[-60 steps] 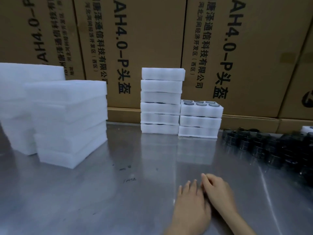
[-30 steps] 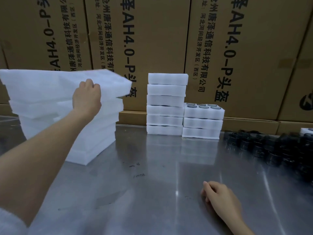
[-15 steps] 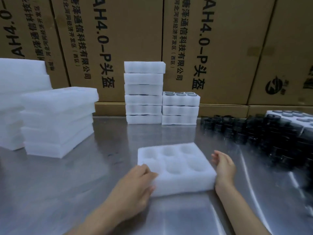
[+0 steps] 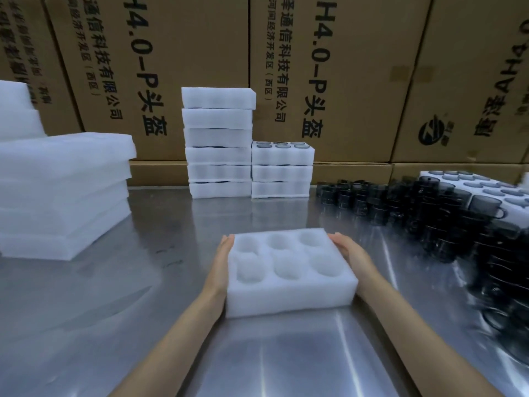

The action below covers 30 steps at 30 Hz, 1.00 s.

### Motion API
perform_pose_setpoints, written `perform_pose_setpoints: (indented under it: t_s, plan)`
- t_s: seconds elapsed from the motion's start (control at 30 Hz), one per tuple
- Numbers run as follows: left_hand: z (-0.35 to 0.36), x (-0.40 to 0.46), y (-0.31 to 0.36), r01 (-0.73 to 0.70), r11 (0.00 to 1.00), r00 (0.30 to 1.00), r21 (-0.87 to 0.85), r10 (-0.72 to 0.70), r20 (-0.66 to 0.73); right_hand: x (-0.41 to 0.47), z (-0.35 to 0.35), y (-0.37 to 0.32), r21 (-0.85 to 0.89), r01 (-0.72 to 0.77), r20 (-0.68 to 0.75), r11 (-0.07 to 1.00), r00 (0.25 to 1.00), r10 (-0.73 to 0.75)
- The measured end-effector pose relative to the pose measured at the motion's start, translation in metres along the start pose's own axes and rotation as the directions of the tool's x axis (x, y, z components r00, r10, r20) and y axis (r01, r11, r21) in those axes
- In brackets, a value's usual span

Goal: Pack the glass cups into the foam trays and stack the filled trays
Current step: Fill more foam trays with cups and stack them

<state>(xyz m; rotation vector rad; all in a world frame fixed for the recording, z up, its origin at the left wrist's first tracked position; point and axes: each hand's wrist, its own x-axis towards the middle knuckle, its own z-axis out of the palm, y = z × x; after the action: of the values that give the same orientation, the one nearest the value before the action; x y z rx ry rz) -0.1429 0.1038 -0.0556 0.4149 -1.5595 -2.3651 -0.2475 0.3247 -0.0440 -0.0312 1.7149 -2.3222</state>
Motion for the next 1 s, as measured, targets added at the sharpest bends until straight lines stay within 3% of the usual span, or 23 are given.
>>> perform_pose_setpoints:
  t_s: [0.1, 0.23, 0.37, 0.53, 0.67, 0.87, 1.0]
  plan:
    - [0.003, -0.001, -0.008, 0.01, 1.0, 0.998, 0.004, -0.01, 0.057, 0.004, -0.022, -0.002, -0.18, 0.068, -0.042, 0.981, 0.996, -0.077]
    - [0.011, -0.008, -0.009, -0.089, 0.993, 0.996, 0.072, 0.088, 0.018, 0.026, -0.035, -0.005, -0.234, 0.067, -0.137, 0.97, 0.985, -0.101]
    - [0.021, -0.01, -0.01, -0.243, 0.939, 0.965, 0.245, 0.259, -0.039, 0.06, -0.046, -0.004, -0.338, 0.179, -0.288, 0.924, 0.915, -0.283]
    - [0.022, -0.007, -0.015, -0.277, 0.909, 0.956, 0.313, 0.294, -0.007, 0.097, -0.065, -0.007, -0.572, 0.198, -0.318, 0.796, 0.841, -0.437]
    - [0.02, 0.0, -0.021, -0.298, 0.903, 0.951, 0.309, 0.309, 0.014, 0.122, -0.077, -0.015, -0.749, 0.16, -0.32, 0.643, 0.764, -0.561]
    - [0.019, 0.003, -0.025, -0.313, 0.891, 0.946, 0.33, 0.324, 0.024, 0.157, -0.078, -0.024, -0.959, 0.082, -0.179, 0.271, 0.566, -0.805]
    - [0.017, 0.005, -0.028, -0.313, 0.886, 0.945, 0.343, 0.327, 0.018, 0.18, -0.082, -0.028, -0.981, 0.064, -0.126, 0.183, 0.51, -0.851]
